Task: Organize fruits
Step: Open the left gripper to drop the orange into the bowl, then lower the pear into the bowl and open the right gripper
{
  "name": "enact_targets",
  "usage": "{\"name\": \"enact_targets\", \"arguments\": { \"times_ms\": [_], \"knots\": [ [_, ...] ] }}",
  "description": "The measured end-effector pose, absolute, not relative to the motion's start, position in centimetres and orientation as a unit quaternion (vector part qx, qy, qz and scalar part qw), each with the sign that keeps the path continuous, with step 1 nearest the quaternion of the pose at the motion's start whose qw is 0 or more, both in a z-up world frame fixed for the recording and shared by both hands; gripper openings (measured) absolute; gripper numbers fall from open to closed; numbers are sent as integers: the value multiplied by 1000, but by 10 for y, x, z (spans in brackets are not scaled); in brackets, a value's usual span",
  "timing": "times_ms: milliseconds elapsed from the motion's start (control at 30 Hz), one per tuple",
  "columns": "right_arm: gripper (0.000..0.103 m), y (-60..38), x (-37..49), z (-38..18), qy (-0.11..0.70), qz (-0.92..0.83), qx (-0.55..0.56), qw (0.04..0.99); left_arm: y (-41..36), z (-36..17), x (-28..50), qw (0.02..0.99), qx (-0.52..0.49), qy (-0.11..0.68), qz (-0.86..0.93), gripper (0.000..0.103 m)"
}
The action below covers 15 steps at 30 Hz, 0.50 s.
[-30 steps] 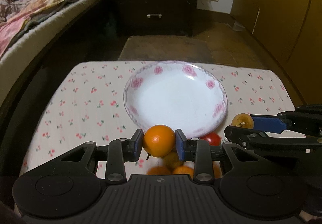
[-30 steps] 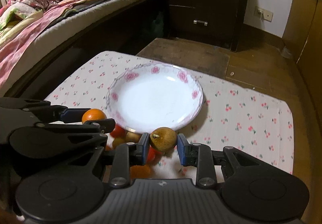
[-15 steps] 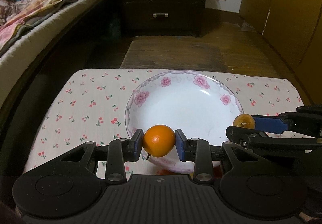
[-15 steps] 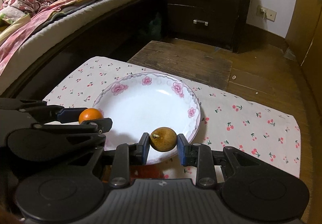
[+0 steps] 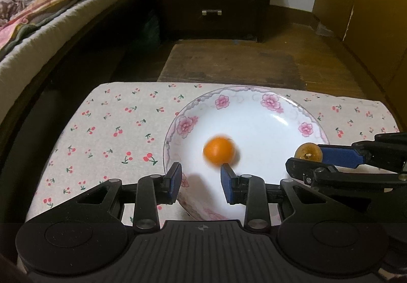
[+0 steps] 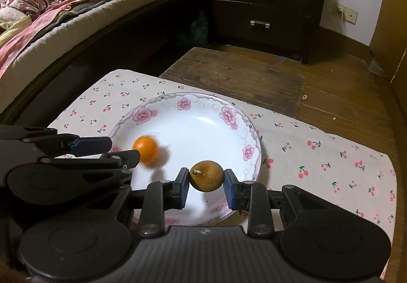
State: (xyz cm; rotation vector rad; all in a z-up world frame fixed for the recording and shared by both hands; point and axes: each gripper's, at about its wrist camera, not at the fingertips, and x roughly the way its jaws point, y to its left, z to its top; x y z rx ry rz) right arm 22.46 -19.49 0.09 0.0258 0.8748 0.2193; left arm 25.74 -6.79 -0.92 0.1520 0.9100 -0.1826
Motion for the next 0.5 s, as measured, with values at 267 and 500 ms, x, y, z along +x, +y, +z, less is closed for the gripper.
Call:
{"name": "enact_targets", "arguments": {
  "times_ms": [267,500],
  "knots": [
    [30,-193,231,-9,424,114,11,898,-66,-13,258,891,74,439,-89,40],
    [30,-192,232,-9,419,113,8,901,-66,-10,256,894,76,434,-84,43]
  ]
}}
